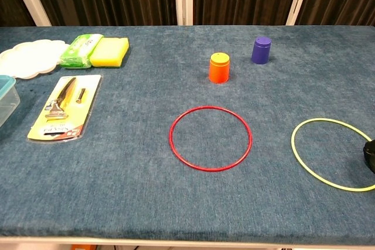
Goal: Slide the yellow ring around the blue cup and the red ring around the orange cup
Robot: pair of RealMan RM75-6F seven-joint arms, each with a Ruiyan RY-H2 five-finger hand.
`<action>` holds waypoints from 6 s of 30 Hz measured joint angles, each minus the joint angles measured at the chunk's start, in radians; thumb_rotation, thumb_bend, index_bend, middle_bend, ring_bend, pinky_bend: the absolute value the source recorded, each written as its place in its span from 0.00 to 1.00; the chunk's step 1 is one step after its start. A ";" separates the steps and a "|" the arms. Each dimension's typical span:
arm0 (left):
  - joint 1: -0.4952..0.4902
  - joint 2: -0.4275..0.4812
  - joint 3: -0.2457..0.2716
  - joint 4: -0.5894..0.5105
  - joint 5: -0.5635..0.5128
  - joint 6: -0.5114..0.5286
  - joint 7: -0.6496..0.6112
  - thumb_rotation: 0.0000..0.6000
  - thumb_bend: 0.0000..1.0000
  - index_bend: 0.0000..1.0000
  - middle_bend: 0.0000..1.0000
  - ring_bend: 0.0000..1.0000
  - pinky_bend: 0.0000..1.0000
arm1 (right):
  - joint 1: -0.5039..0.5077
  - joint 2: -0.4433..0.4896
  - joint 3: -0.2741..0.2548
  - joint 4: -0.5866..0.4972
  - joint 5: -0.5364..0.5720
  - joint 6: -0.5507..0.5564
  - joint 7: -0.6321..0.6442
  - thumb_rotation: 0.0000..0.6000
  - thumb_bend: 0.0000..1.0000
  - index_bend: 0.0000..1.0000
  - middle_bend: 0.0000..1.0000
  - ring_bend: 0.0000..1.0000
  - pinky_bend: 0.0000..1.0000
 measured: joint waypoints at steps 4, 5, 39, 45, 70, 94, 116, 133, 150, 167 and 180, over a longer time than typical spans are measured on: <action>-0.001 -0.003 0.000 0.005 0.001 -0.001 -0.004 1.00 0.27 0.12 0.12 0.01 0.00 | -0.002 -0.002 0.003 0.000 0.009 0.007 0.002 1.00 0.35 0.65 1.00 1.00 1.00; -0.001 -0.003 0.000 0.006 0.001 -0.002 -0.005 1.00 0.27 0.12 0.12 0.01 0.00 | -0.002 -0.003 0.004 0.000 0.012 0.009 0.003 1.00 0.35 0.65 1.00 1.00 1.00; 0.003 0.009 -0.001 -0.021 0.001 0.004 0.020 1.00 0.27 0.12 0.12 0.01 0.00 | 0.424 -0.057 0.304 0.149 0.343 -0.491 0.202 1.00 0.35 0.66 1.00 1.00 1.00; 0.007 0.011 0.000 -0.025 -0.004 0.005 0.024 1.00 0.27 0.12 0.12 0.01 0.00 | 0.482 -0.124 0.325 0.266 0.394 -0.580 0.205 1.00 0.34 0.62 1.00 1.00 1.00; 0.002 0.011 -0.005 -0.028 0.007 0.006 0.025 1.00 0.27 0.12 0.12 0.01 0.00 | 0.395 -0.040 0.219 0.042 0.212 -0.272 0.265 1.00 0.17 0.37 1.00 1.00 1.00; 0.013 0.009 -0.001 -0.013 0.017 0.024 0.003 1.00 0.27 0.12 0.12 0.01 0.00 | 0.430 -0.202 0.102 0.002 0.010 -0.250 0.068 1.00 0.30 0.46 1.00 1.00 1.00; 0.017 -0.002 0.001 0.023 0.023 0.028 -0.034 1.00 0.27 0.12 0.12 0.01 0.00 | 0.421 -0.287 0.098 0.082 0.061 -0.217 0.058 1.00 0.33 0.66 1.00 1.00 1.00; 0.007 0.003 -0.003 0.010 0.030 0.017 -0.022 1.00 0.27 0.12 0.12 0.01 0.00 | 0.476 -0.104 0.178 -0.051 0.219 -0.353 0.128 1.00 0.33 0.67 1.00 1.00 1.00; 0.011 0.012 -0.001 -0.012 0.025 0.018 -0.003 1.00 0.27 0.12 0.12 0.01 0.00 | 0.656 -0.141 0.289 0.073 0.428 -0.675 0.141 1.00 0.30 0.61 1.00 1.00 1.00; 0.018 0.015 0.001 -0.008 0.034 0.031 -0.014 1.00 0.27 0.12 0.12 0.01 0.00 | 0.680 -0.150 0.314 0.059 0.470 -0.699 0.129 1.00 0.17 0.40 0.99 1.00 1.00; -0.005 0.011 -0.019 0.021 0.013 0.002 -0.043 1.00 0.27 0.12 0.12 0.01 0.00 | 0.371 0.025 0.272 -0.223 0.432 -0.148 -0.021 1.00 0.16 0.27 0.59 0.59 0.59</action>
